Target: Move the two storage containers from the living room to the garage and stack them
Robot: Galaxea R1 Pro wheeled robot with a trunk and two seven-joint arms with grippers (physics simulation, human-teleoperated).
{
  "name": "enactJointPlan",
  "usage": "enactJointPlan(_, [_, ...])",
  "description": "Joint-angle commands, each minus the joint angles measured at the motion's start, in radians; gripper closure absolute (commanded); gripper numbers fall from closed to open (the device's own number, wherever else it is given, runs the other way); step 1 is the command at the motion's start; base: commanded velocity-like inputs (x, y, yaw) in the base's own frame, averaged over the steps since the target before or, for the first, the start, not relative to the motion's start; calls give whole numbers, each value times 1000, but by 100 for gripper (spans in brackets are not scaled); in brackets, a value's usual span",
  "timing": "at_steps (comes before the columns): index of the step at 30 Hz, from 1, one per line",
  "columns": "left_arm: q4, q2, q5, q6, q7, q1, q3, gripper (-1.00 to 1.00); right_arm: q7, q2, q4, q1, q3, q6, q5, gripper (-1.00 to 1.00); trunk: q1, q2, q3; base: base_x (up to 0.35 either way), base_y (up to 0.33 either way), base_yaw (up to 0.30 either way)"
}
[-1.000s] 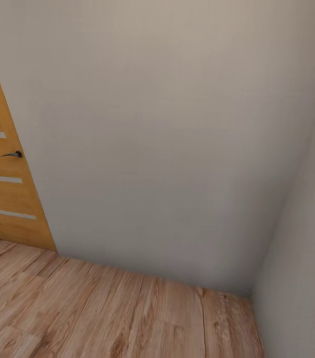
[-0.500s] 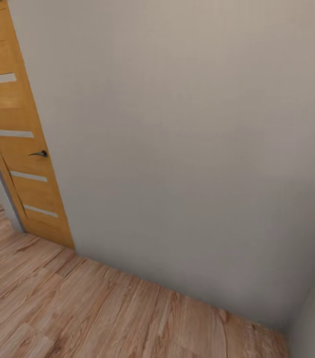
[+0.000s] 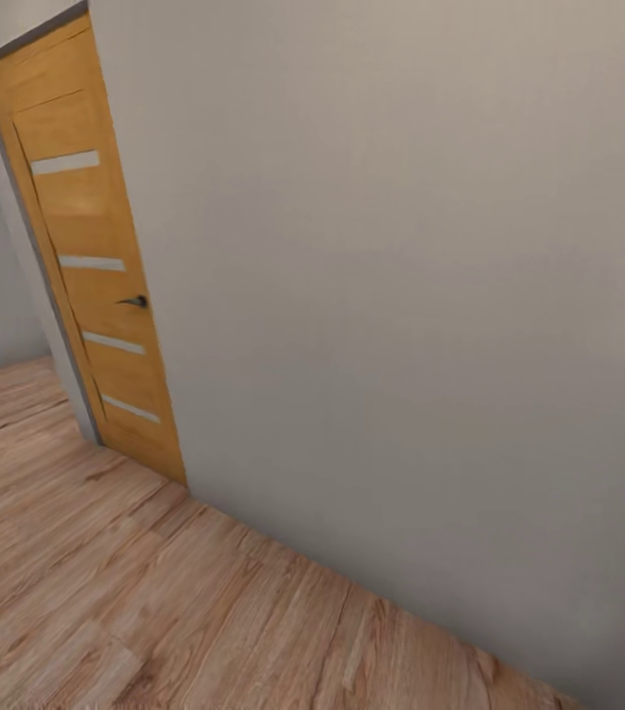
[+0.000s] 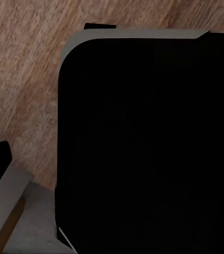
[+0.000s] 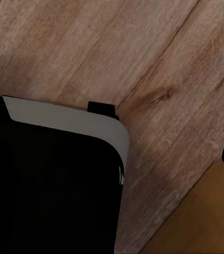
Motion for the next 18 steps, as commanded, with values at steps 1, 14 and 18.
enactJointPlan(1, [0, 0, 6, -3, 0, 0, 1, -100, -1, 1, 3, -1, 9, -6, -11, -100, 0, 0, -1, 0, 0, 273])
enactJointPlan(14, [0, 0, 6, -3, 0, 0, 1, -100, -1, -2, 3, -1, 10, -10, -17, -100, 0, 0, 5, 0, 0, 274])
enactJointPlan(18, [0, 0, 6, -3, 0, 0, 1, -100, -1, -2, 3, -1, 10, -10, -17, -100, 0, 0, 7, 0, 0, 274])
